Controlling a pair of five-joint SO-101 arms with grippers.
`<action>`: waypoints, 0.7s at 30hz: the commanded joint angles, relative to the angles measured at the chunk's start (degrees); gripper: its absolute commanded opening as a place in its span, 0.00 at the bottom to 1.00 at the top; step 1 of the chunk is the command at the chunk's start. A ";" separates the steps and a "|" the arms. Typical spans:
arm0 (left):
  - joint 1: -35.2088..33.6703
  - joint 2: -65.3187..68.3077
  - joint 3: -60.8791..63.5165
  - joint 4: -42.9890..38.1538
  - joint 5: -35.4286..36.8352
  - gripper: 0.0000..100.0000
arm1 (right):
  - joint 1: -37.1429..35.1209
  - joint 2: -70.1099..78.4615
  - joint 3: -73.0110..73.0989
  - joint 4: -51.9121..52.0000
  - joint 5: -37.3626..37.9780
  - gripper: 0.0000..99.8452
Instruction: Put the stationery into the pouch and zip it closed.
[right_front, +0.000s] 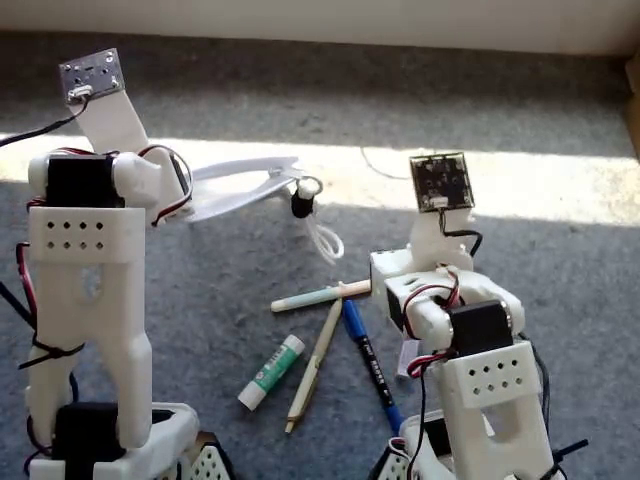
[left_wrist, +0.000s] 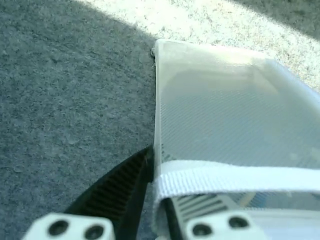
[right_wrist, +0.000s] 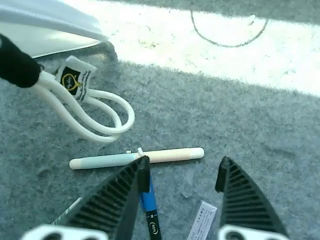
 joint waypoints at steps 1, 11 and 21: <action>0.22 0.04 1.27 -0.09 0.53 0.03 | 0.66 0.40 -3.56 0.75 -2.37 0.20; -3.30 0.04 2.42 -0.88 0.35 0.03 | 0.75 0.48 -2.77 5.23 -8.35 0.20; -3.21 0.04 2.68 -0.88 0.26 0.03 | 1.71 0.48 7.16 3.56 -8.35 0.20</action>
